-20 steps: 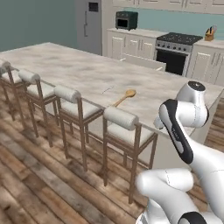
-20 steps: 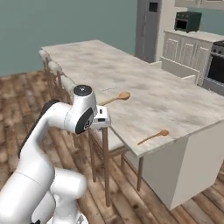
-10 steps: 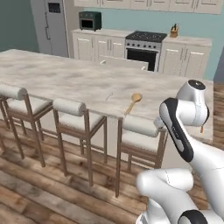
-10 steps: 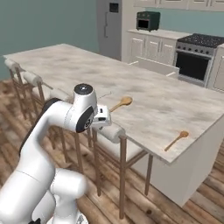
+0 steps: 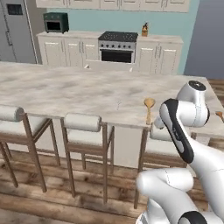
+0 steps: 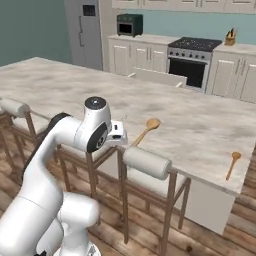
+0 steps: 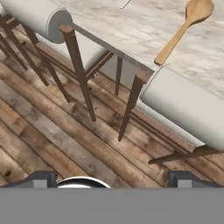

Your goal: Pick up the metallic utensils from the counter and place them in the open drawer. Make sure not to pick up any wooden utensils.

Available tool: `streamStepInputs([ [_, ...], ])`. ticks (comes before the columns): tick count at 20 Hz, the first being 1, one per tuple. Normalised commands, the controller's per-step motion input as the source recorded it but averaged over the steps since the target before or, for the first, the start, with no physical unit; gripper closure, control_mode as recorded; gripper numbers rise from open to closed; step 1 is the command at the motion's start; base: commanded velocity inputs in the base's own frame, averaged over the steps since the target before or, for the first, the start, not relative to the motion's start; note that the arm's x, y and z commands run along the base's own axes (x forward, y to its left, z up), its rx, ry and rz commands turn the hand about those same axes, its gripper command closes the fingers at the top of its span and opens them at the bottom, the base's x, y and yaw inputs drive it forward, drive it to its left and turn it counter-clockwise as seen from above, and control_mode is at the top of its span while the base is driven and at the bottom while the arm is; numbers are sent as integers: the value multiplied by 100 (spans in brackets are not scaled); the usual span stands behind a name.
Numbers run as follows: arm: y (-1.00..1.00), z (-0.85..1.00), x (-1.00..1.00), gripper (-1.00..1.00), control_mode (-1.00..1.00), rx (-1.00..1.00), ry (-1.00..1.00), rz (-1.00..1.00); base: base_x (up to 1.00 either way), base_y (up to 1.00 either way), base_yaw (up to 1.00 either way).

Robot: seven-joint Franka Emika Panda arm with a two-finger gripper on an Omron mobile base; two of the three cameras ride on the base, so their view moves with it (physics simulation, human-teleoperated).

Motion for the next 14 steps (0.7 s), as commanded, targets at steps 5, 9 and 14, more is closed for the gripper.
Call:
streamStepInputs([
  [5,0,0,0,-100,100,0,0,0,60,96,-39],
  [9,0,0,0,-100,100,0,0,0,57,68,-35],
  [14,0,0,0,-100,100,0,0,0,55,16,-24],
])
